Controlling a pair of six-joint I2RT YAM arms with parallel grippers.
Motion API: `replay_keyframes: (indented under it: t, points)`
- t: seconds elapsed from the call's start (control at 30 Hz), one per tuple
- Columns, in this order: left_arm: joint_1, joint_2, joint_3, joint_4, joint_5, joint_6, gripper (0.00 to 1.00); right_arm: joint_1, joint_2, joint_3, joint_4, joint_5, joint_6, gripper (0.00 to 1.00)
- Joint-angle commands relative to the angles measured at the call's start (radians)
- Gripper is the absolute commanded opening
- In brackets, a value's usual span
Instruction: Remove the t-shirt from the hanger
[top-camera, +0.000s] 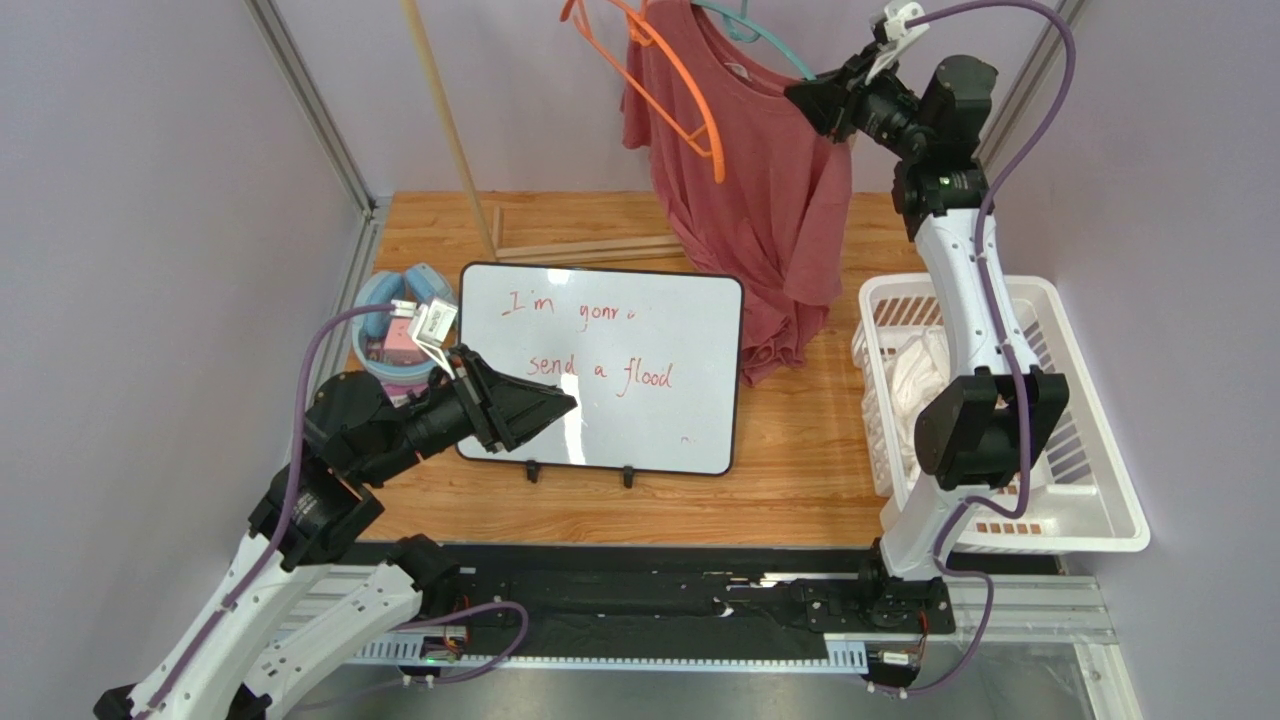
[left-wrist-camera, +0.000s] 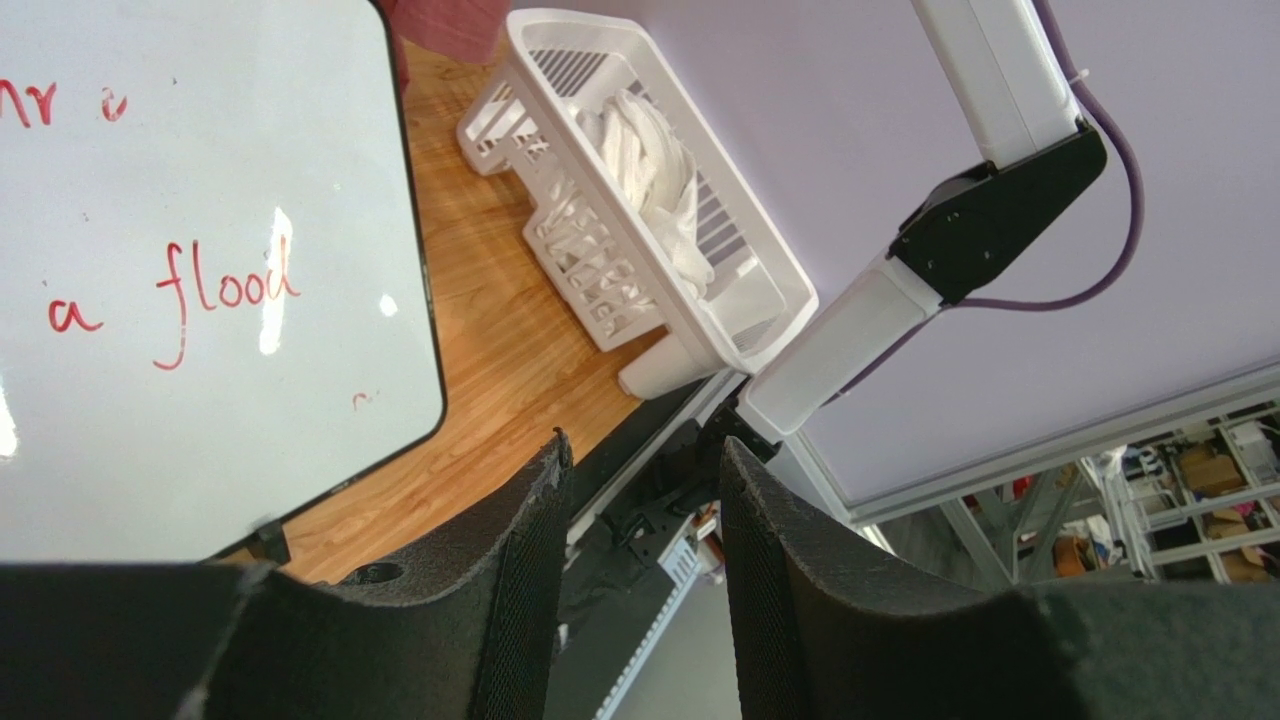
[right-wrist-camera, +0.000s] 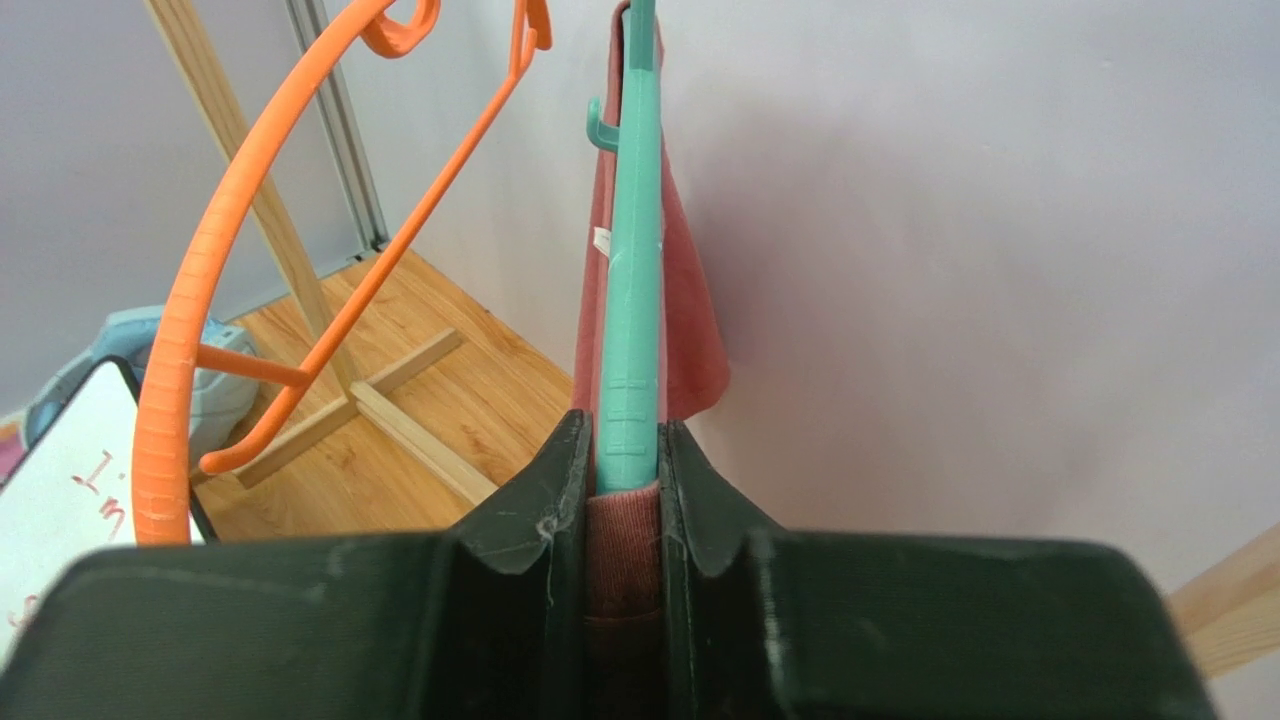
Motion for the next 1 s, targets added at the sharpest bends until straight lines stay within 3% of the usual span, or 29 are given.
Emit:
replay_keyframes:
  t: [0.0, 0.17, 0.33, 0.53, 0.63, 0.97]
  points:
    - [0.002, -0.005, 0.027, 0.023, 0.000, 0.008, 0.47, 0.004, -0.040, -0.056, 0.175, 0.029, 0.250, 0.00]
    - [0.001, -0.002, 0.043, 0.011, -0.005, 0.025, 0.47, 0.004, -0.019, -0.076, 0.285, 0.069, 0.531, 0.00]
    - [0.002, -0.005, 0.027, 0.013, -0.023, 0.033, 0.47, 0.001, 0.032, -0.050, 0.364, 0.067, 0.942, 0.00]
    - [0.001, -0.009, 0.025, 0.014, -0.025, 0.031, 0.47, 0.002, 0.096, -0.125, 0.621, 0.049, 1.431, 0.00]
    - [0.001, -0.014, 0.028, 0.010, -0.029, 0.036, 0.47, 0.001, 0.112, -0.163, 0.793, 0.038, 1.594, 0.00]
    - [0.001, -0.019, 0.013, -0.003, -0.018, 0.027, 0.47, -0.001, 0.037, -0.324, 0.973, 0.044, 1.710, 0.00]
